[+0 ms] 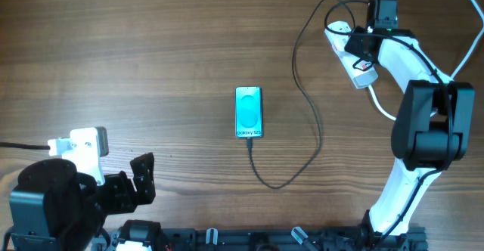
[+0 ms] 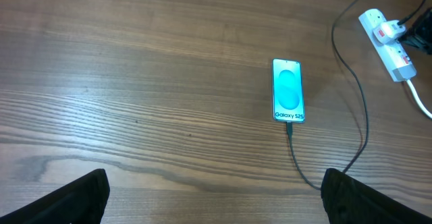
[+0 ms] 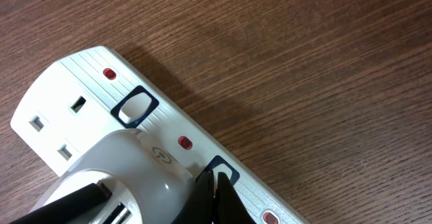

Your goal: Plug charger to phone and switch on socket

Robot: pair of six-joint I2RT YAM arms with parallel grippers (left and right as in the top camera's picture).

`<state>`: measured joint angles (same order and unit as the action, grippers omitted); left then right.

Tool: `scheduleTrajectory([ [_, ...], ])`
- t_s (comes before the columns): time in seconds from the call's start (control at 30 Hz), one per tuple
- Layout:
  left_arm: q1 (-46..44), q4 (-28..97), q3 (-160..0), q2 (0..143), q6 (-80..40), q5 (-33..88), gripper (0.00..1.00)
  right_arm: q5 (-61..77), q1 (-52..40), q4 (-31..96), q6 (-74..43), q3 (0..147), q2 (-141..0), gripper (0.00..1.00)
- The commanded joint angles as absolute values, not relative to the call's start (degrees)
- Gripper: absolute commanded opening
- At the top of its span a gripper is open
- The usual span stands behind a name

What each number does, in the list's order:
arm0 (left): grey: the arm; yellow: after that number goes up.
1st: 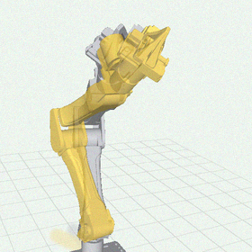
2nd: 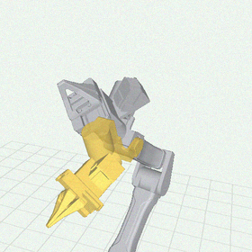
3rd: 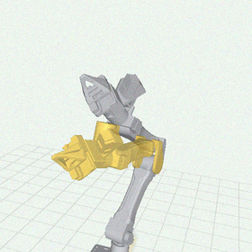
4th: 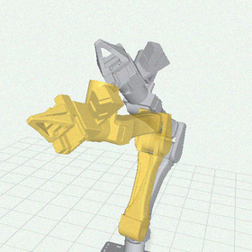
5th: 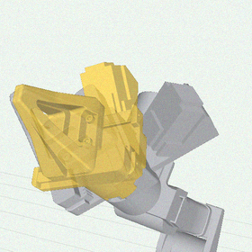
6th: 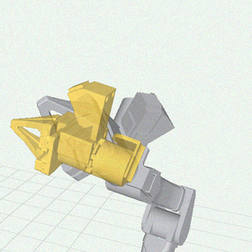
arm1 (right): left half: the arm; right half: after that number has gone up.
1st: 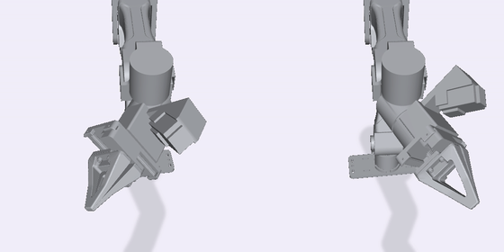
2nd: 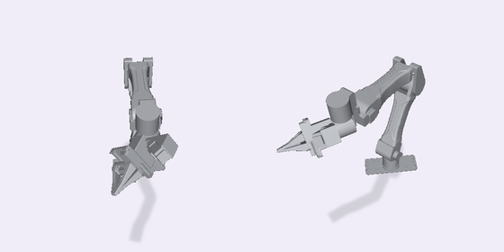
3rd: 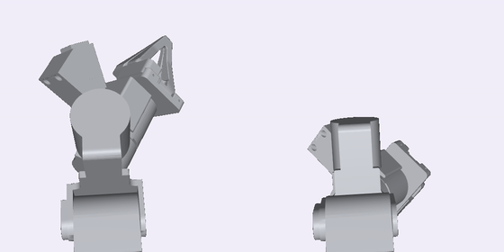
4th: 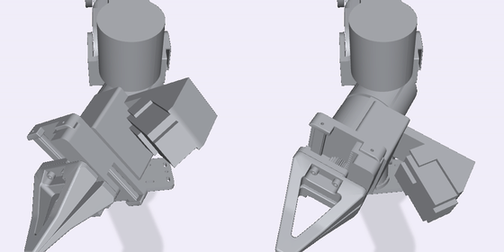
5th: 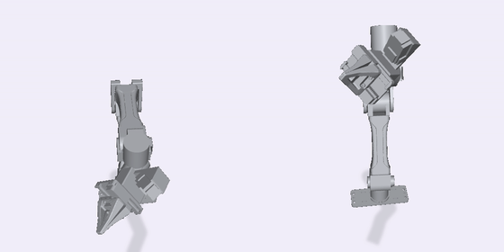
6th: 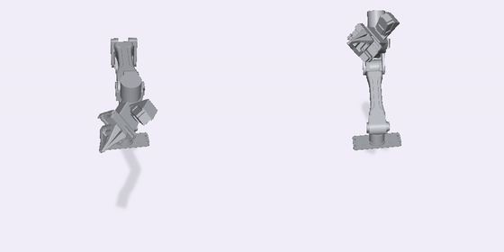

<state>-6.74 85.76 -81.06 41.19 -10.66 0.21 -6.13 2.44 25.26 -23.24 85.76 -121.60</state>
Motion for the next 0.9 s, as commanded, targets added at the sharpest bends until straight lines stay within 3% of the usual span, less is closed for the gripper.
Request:
scheduleTrajectory([
  [0.0, -6.9, 85.5, -81.0, 41.0, -10.8, -0.8, 1.0, -3.7, 2.1, 25.4, -22.5, 86.7, -123.2, 0.05],
  [0.87, -6.9, 85.3, -81.0, 41.0, -10.8, -0.8, 1.0, -6.3, 2.2, 24.1, -21.0, 87.4, -122.4, 0.04],
])
